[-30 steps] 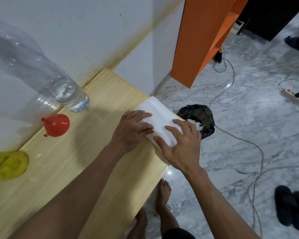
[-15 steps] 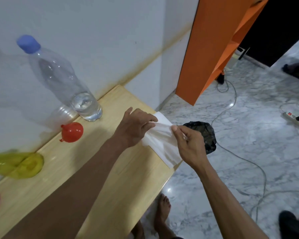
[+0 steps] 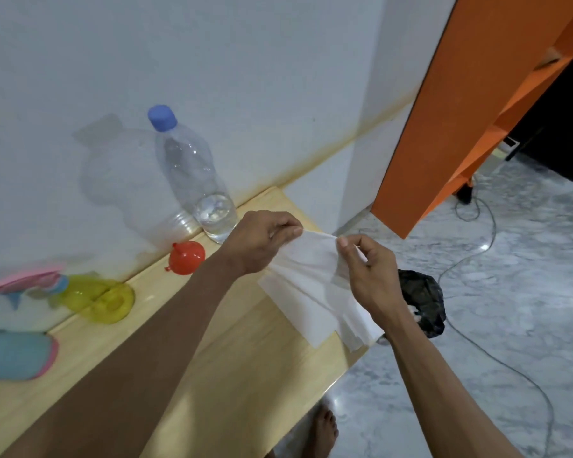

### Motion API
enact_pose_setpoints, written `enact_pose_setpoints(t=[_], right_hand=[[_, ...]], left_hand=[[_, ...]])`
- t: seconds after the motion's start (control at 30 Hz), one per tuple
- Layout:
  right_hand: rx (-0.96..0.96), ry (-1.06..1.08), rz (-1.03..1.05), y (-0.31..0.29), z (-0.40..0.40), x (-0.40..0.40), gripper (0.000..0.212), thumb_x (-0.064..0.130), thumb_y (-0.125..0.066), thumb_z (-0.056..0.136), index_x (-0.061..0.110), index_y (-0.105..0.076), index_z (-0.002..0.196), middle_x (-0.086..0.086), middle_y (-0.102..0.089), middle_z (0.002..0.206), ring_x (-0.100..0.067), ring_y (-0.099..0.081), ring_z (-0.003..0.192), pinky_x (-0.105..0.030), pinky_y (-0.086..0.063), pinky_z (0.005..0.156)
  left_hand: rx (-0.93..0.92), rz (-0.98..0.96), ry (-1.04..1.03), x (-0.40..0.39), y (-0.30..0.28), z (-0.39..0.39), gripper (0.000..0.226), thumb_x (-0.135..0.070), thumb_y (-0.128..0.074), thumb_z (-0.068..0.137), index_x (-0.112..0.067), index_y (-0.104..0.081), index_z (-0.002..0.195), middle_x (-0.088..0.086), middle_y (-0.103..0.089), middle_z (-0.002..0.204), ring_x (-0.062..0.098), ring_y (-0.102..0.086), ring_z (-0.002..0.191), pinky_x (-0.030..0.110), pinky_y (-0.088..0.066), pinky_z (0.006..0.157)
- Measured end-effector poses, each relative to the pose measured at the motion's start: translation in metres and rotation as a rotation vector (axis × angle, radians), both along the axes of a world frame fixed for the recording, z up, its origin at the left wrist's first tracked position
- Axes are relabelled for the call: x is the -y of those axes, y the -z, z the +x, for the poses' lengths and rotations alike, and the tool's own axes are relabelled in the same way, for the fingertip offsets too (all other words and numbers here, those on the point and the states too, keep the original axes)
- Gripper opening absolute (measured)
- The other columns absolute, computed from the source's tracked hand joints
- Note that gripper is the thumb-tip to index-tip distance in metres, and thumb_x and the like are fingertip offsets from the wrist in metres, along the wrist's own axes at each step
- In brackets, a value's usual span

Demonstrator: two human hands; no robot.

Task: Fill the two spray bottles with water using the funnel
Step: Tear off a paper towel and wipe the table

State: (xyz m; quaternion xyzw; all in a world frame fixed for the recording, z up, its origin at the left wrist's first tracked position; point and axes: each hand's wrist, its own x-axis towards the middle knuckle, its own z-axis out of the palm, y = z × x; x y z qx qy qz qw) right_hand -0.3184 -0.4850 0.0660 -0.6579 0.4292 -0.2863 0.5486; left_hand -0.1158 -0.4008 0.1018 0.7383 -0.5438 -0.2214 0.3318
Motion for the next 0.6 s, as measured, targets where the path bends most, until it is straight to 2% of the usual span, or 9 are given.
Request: enact_pose_setpoints(t=[0.13, 0.23, 0.3, 0.37, 0.43, 0.5, 0.53, 0.6], right_hand=[[-0.005, -0.022, -0.056, 0.003, 0.003, 0.001, 0.020, 0.032, -0.060, 0.102, 0.021, -0.069, 0.087, 0.011, -0.068, 0.079, -0.008, -0.061, 0.071, -0.033, -0.049, 0.067], [-0.033, -0.019, -0.038, 0.010, 0.000, 0.001, 0.010, 0.025, -0.064, 0.100, 0.020, -0.071, 0.095, 0.012, -0.072, 0.091, -0.004, -0.065, 0.083, -0.030, -0.051, 0.073], [-0.043, -0.019, -0.016, 0.013, -0.002, 0.000, 0.007, 0.023, -0.066, 0.098, 0.021, -0.073, 0.099, 0.012, -0.074, 0.096, -0.005, -0.068, 0.091, -0.036, -0.056, 0.078], [-0.030, -0.045, 0.011, 0.010, -0.005, -0.001, 0.012, 0.023, -0.071, 0.095, 0.022, -0.072, 0.107, 0.011, -0.073, 0.099, -0.008, -0.069, 0.096, -0.038, -0.058, 0.083], [-0.031, -0.091, 0.023, 0.006, -0.005, -0.002, 0.025, 0.026, -0.076, 0.090, 0.024, -0.072, 0.114, 0.010, -0.073, 0.098, -0.009, -0.069, 0.094, -0.031, -0.057, 0.082], [-0.037, -0.133, 0.009, 0.003, 0.002, -0.004, 0.018, 0.027, -0.076, 0.091, 0.024, -0.075, 0.109, 0.010, -0.075, 0.094, -0.009, -0.069, 0.090, -0.033, -0.057, 0.081], [-0.037, -0.147, -0.009, 0.004, 0.007, -0.007, 0.010, 0.026, -0.073, 0.093, 0.024, -0.077, 0.102, 0.011, -0.075, 0.089, -0.011, -0.069, 0.086, -0.037, -0.056, 0.079], [-0.037, -0.165, -0.030, 0.007, 0.018, -0.015, 0.009, 0.026, -0.068, 0.096, 0.024, -0.076, 0.094, 0.013, -0.072, 0.082, -0.010, -0.067, 0.079, -0.037, -0.053, 0.073]], left_hand=[[0.046, 0.036, -0.025, -0.004, 0.006, -0.003, 0.016, -0.021, -0.068, 0.091, -0.017, -0.075, 0.105, -0.001, -0.074, 0.104, 0.018, -0.065, 0.098, 0.037, -0.049, 0.090], [0.081, 0.050, -0.023, -0.004, 0.014, -0.008, 0.012, -0.017, -0.065, 0.094, -0.013, -0.074, 0.101, 0.000, -0.073, 0.101, 0.019, -0.063, 0.096, 0.034, -0.047, 0.087], [0.065, 0.059, -0.024, -0.004, 0.017, -0.012, 0.010, -0.016, -0.063, 0.095, -0.014, -0.073, 0.099, -0.004, -0.072, 0.096, 0.014, -0.062, 0.091, 0.031, -0.047, 0.083], [0.040, 0.065, -0.029, -0.005, 0.017, -0.011, 0.010, -0.016, -0.061, 0.096, -0.016, -0.071, 0.097, -0.008, -0.070, 0.091, 0.010, -0.060, 0.085, 0.027, -0.046, 0.077], [0.025, 0.061, -0.035, -0.006, 0.013, -0.007, 0.009, -0.017, -0.061, 0.096, -0.018, -0.070, 0.097, -0.010, -0.069, 0.088, 0.011, -0.060, 0.083, 0.027, -0.046, 0.075], [0.004, 0.051, -0.040, -0.010, 0.008, 0.000, 0.010, -0.018, -0.063, 0.095, -0.020, -0.072, 0.099, -0.011, -0.071, 0.092, 0.011, -0.063, 0.087, 0.026, -0.049, 0.078], [0.002, 0.047, -0.040, -0.014, 0.006, 0.004, 0.012, -0.017, -0.064, 0.094, -0.020, -0.073, 0.102, -0.012, -0.071, 0.097, 0.009, -0.064, 0.090, 0.023, -0.049, 0.081], [0.025, 0.035, -0.034, -0.026, 0.002, 0.012, 0.015, -0.015, -0.065, 0.095, -0.014, -0.075, 0.106, -0.012, -0.071, 0.101, 0.002, -0.063, 0.093, 0.012, -0.046, 0.084]])
